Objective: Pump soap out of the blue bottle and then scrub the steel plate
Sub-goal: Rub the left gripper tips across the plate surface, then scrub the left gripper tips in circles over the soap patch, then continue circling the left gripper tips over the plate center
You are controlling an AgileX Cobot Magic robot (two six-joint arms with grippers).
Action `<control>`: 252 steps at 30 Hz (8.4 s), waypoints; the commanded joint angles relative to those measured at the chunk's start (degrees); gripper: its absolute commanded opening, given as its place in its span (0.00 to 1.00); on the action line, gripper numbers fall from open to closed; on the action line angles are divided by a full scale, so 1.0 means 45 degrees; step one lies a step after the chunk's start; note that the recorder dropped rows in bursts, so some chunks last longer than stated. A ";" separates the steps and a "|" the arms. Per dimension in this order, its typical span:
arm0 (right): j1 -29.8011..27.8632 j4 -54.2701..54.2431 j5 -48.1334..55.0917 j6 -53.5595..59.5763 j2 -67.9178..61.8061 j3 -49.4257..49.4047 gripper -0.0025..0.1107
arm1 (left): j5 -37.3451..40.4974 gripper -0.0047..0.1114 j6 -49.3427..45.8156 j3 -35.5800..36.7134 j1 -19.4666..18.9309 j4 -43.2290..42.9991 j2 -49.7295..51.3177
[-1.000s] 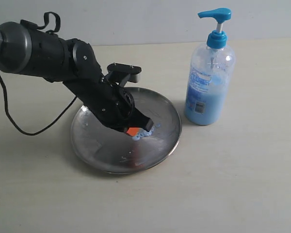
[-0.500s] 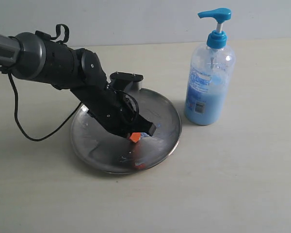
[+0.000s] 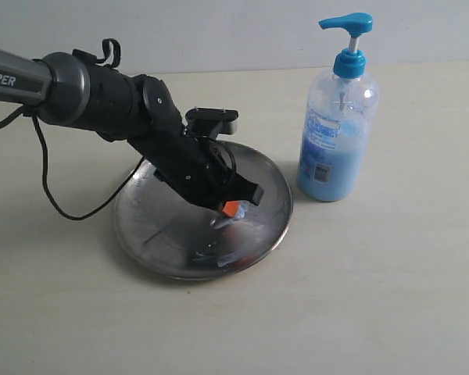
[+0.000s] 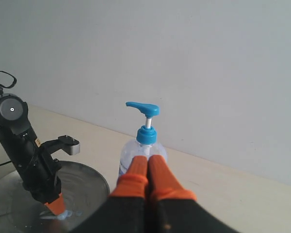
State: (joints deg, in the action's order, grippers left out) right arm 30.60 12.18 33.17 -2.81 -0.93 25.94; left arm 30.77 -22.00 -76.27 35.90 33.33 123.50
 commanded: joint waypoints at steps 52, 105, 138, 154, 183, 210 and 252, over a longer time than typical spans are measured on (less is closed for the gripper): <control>0.0006 0.0392 -0.0430 -0.0064 0.0206 -0.0230 0.02 | 0.4531 0.05 -0.0332 -0.4273 0.0035 -0.1590 0.2257; 0.0006 0.0342 -0.0382 -0.0090 0.0206 -0.0230 0.02 | 0.4290 0.05 0.1420 -0.4273 0.0523 -0.5028 0.1811; 0.0006 0.0342 -0.0382 -0.0090 0.0206 -0.0230 0.02 | 0.2269 0.05 0.1655 -0.4273 0.1224 -0.4094 0.2230; 0.0006 0.0349 -0.0359 -0.0090 0.0206 -0.0230 0.02 | 0.5001 0.05 0.2280 -0.4273 0.0867 -0.7081 0.2086; 0.0006 0.0349 -0.0359 -0.0090 0.0206 -0.0230 0.02 | 0.6343 0.05 0.0269 -0.4699 0.0897 -0.4214 0.1678; 0.0006 0.0311 -0.0359 -0.0090 0.0206 -0.0230 0.02 | 0.5049 0.05 0.1738 -0.4699 0.1856 -0.5526 0.2498; 0.0006 0.0291 -0.0387 -0.0090 0.0206 -0.0230 0.02 | 0.6314 0.05 0.2840 -0.4699 0.1642 -0.8418 0.2920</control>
State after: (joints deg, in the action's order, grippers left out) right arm 30.60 13.40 32.06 -3.22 -0.19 25.26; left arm 55.21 -11.99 -99.06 43.46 3.40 133.84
